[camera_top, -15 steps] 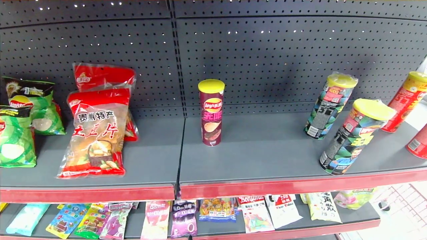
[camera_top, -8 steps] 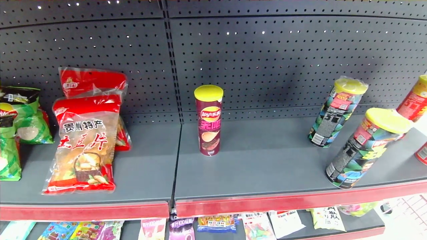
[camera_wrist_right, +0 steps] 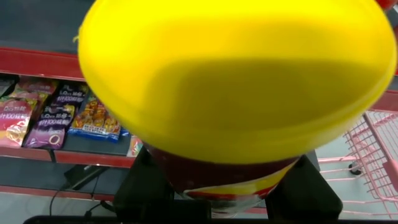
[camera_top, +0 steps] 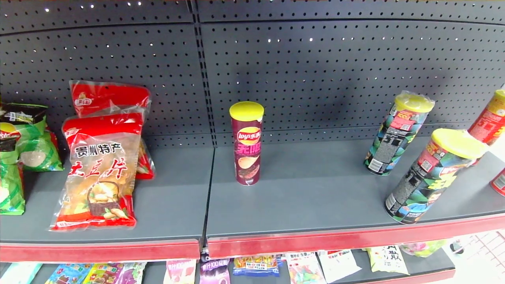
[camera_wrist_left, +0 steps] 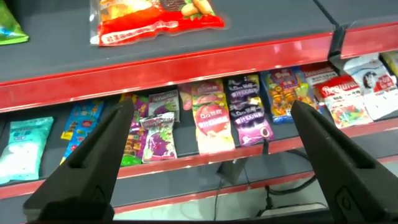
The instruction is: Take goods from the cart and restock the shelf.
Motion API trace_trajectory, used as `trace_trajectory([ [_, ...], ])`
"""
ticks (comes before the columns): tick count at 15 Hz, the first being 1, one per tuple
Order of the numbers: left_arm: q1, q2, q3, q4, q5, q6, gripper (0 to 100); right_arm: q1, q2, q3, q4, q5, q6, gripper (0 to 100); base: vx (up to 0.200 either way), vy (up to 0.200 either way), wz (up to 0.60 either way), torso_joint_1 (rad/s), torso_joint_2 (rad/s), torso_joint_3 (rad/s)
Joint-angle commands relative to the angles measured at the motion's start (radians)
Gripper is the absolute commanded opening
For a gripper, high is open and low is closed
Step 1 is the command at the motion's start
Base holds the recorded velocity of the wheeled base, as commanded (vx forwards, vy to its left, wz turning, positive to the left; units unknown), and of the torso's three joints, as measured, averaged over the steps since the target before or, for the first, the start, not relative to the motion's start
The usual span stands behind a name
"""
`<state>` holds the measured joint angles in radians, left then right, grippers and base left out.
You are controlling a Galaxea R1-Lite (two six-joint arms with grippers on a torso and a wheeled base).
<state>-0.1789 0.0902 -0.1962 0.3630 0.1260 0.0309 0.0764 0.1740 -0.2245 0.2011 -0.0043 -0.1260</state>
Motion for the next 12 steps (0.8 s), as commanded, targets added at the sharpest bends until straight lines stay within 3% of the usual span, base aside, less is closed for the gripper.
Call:
trace_trajectory([
  [1, 0.006, 0.017, 0.0, 0.001, 0.02, 0.0, 100, -0.001, -0.021, 0.002, 0.0, -0.005, -0.003, 0, 0.0, 0.0, 0.0, 0.0, 0.0, 0.0],
  [3, -0.01, 0.051, -0.026, -0.033, -0.005, -0.014, 100, -0.009, -0.019, -0.013, 0.0, 0.003, -0.012, 0, 0.0, 0.0, 0.0, 0.0, 0.0, 0.0],
  [4, -0.03, 0.189, -0.117, -0.16, -0.068, -0.06, 100, 0.013, -0.011, -0.015, -0.006, 0.053, -0.004, 0, 0.0, 0.0, 0.0, 0.0, 0.0, 0.0],
  [5, -0.042, 0.309, -0.203, -0.23, -0.144, -0.083, 100, 0.048, -0.015, -0.01, -0.005, 0.147, 0.005, 0, 0.0, 0.0, 0.0, 0.0, 0.0, 0.0],
  [6, -0.047, 0.349, -0.236, -0.243, -0.18, -0.086, 100, 0.06, -0.018, -0.009, 0.0, 0.178, 0.006, 0, 0.0, 0.0, 0.0, 0.0, 0.0, 0.0],
  [8, -0.128, 0.566, -0.368, -0.251, -0.519, -0.065, 100, 0.072, 0.01, -0.003, 0.0, 0.208, 0.006, 0, 0.0, 0.0, 0.0, 0.0, 0.0, 0.0],
  [9, -0.129, 0.678, -0.379, -0.272, -0.546, -0.037, 100, 0.072, 0.03, -0.009, -0.003, 0.208, 0.006, 0, 0.0, 0.0, 0.0, 0.0, 0.0, 0.0],
  [10, -0.132, 0.803, -0.405, -0.331, -0.592, -0.032, 100, 0.072, 0.044, -0.019, -0.008, 0.207, 0.006, 0, 0.0, 0.0, 0.0, 0.0, 0.0, 0.0],
  [12, -0.132, 1.039, -0.48, -0.476, -0.738, -0.028, 100, 0.071, 0.061, -0.038, -0.008, 0.201, 0.006, 0, 0.0, 0.0, 0.0, 0.0, 0.0, 0.0],
])
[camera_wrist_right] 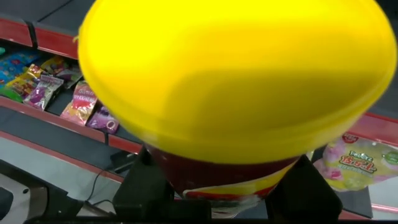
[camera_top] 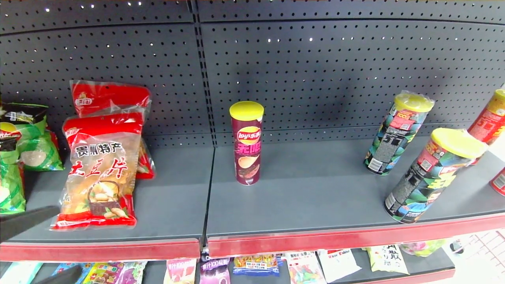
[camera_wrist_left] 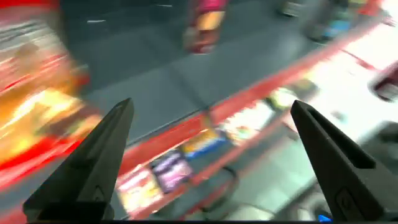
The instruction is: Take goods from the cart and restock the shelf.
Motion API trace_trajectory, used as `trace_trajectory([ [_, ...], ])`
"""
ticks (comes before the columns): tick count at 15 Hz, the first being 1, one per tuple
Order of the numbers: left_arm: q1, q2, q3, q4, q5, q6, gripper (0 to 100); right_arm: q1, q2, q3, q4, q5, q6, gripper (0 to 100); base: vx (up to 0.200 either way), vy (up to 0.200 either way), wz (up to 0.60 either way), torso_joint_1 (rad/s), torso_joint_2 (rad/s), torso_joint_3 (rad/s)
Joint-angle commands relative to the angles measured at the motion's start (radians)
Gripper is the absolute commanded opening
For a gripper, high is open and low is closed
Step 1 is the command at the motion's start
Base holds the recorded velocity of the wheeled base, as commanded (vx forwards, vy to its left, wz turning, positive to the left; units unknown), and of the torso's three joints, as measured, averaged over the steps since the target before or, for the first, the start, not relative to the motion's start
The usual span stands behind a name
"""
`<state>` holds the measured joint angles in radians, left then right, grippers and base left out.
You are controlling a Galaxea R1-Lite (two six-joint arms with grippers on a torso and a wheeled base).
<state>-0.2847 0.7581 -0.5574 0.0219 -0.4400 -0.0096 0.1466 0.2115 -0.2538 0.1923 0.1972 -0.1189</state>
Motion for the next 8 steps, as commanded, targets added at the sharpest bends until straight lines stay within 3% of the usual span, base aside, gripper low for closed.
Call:
trace_trajectory([
  [1, -0.028, 0.521, -0.168, -0.224, -0.221, 0.03, 100, -0.001, 0.029, -0.015, 0.001, -0.004, -0.001, 0, 0.0, 0.0, 0.0, 0.0, 0.0, 0.0],
  [2, -0.028, 0.566, -0.183, -0.25, -0.229, 0.043, 100, -0.002, 0.031, -0.018, 0.001, -0.004, -0.001, 0, 0.0, 0.0, 0.0, 0.0, 0.0, 0.0],
  [3, -0.027, 0.719, -0.257, -0.313, -0.276, 0.108, 100, -0.009, 0.035, -0.027, 0.006, -0.004, -0.001, 0, 0.0, 0.0, 0.0, 0.0, 0.0, 0.0],
  [4, -0.027, 0.78, -0.308, -0.315, -0.327, 0.125, 100, -0.01, 0.042, -0.028, 0.002, -0.007, -0.001, 0, 0.0, 0.0, 0.0, 0.0, 0.0, 0.0],
  [6, -0.027, 0.845, -0.355, -0.32, -0.352, 0.131, 100, -0.01, 0.045, -0.038, 0.006, -0.021, -0.001, 0, 0.0, 0.0, 0.0, 0.0, 0.0, 0.0],
  [8, -0.016, 0.945, -0.438, -0.323, -0.381, 0.184, 100, -0.009, 0.04, -0.038, 0.006, -0.052, -0.002, 0, 0.0, 0.0, 0.0, 0.0, 0.0, 0.0],
])
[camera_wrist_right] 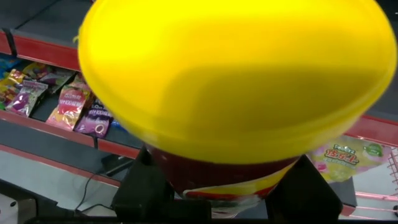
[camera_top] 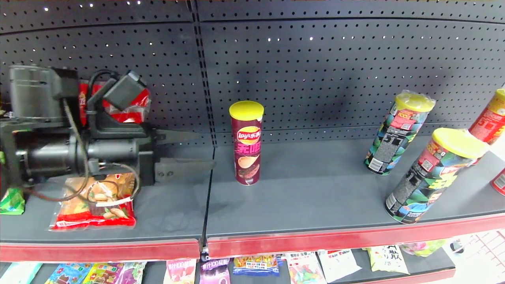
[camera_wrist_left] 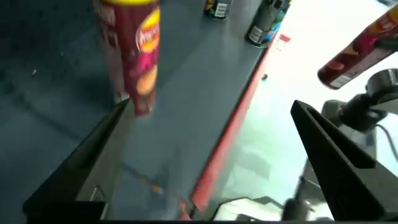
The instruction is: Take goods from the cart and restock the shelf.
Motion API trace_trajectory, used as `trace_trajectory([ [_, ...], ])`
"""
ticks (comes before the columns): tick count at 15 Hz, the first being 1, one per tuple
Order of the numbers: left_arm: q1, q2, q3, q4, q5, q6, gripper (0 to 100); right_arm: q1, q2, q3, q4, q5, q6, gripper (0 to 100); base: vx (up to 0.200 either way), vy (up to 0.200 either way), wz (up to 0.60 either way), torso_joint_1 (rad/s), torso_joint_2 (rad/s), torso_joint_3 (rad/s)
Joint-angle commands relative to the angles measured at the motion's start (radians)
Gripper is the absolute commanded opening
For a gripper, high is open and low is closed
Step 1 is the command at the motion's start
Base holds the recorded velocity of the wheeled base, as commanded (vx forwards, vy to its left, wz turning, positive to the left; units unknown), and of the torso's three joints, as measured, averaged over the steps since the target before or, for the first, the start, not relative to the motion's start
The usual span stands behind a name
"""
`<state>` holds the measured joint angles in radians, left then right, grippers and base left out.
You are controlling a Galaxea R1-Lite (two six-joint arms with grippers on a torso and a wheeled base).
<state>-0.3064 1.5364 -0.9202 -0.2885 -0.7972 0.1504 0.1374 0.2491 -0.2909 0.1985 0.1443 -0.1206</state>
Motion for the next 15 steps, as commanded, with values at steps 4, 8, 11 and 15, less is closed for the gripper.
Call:
trace_trajectory([
  [4, 0.03, 0.309, -0.226, -0.012, -0.111, 0.107, 100, -0.001, 0.002, -0.004, 0.002, -0.006, -0.001, 0, 0.0, 0.0, 0.0, 0.0, 0.0, 0.0],
  [8, 0.041, 0.396, -0.344, -0.012, -0.174, 0.166, 100, 0.001, 0.005, -0.005, 0.002, -0.022, -0.001, 0, 0.0, 0.0, 0.0, 0.0, 0.0, 0.0],
  [11, 0.041, 0.446, -0.413, -0.012, -0.198, 0.166, 100, 0.001, 0.005, -0.011, 0.002, -0.022, -0.001, 0, 0.0, 0.0, 0.0, 0.0, 0.0, 0.0],
  [15, 0.03, 0.502, -0.493, -0.012, -0.201, 0.166, 100, -0.001, 0.005, -0.011, 0.002, -0.023, -0.001, 0, 0.0, 0.0, 0.0, 0.0, 0.0, 0.0],
])
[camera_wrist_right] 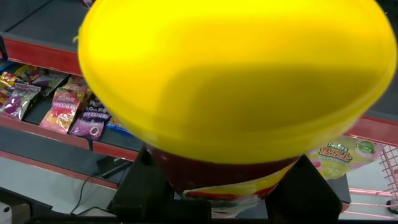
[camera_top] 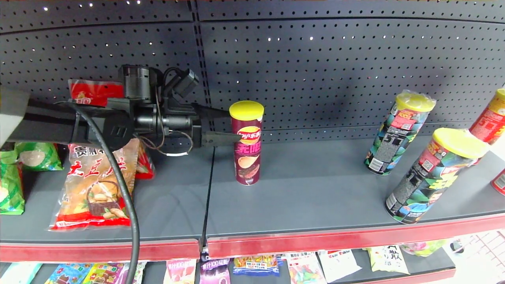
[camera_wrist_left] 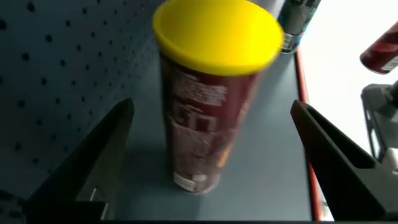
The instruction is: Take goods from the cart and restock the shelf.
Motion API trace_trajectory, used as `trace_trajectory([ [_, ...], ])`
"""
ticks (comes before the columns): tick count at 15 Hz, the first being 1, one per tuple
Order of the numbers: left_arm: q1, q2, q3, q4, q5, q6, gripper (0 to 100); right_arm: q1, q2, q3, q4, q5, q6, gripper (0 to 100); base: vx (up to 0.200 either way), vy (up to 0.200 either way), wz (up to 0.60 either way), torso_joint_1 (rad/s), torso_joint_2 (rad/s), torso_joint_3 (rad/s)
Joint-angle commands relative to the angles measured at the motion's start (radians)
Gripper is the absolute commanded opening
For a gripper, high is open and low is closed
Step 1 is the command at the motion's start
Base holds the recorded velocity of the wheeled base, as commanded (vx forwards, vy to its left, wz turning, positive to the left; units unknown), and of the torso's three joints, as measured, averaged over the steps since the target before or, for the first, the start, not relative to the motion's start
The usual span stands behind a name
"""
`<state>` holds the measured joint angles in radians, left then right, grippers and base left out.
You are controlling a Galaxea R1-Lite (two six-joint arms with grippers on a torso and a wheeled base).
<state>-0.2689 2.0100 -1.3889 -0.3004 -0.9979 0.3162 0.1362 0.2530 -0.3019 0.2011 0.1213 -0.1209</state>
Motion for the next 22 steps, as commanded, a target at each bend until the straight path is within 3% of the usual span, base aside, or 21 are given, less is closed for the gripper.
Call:
trace_trajectory([
  [1, -0.01, 0.032, -0.032, 0.0, -0.001, -0.002, 100, 0.0, 0.002, -0.002, 0.0, 0.0, 0.0, 0, 0.0, 0.0, 0.0, 0.0, 0.0, 0.0],
  [10, -0.062, 0.087, -0.088, 0.003, 0.013, -0.022, 100, 0.0, 0.003, -0.009, 0.001, 0.0, 0.0, 0, 0.0, 0.0, 0.0, 0.0, 0.0, 0.0],
  [18, -0.065, 0.107, -0.102, 0.003, 0.013, -0.025, 100, 0.0, 0.0, -0.006, 0.001, -0.008, 0.0, 0, 0.0, 0.0, 0.0, 0.0, 0.0, 0.0],
  [19, -0.065, 0.11, -0.105, 0.003, 0.013, -0.025, 0, 0.0, 0.002, -0.005, 0.001, -0.014, 0.0, 0, 0.0, 0.0, 0.0, 0.0, 0.0, 0.0],
  [22, -0.065, 0.111, -0.099, 0.003, 0.015, -0.023, 0, 0.0, 0.002, -0.002, 0.001, -0.014, 0.0, 0, 0.0, 0.0, 0.0, 0.0, 0.0, 0.0],
])
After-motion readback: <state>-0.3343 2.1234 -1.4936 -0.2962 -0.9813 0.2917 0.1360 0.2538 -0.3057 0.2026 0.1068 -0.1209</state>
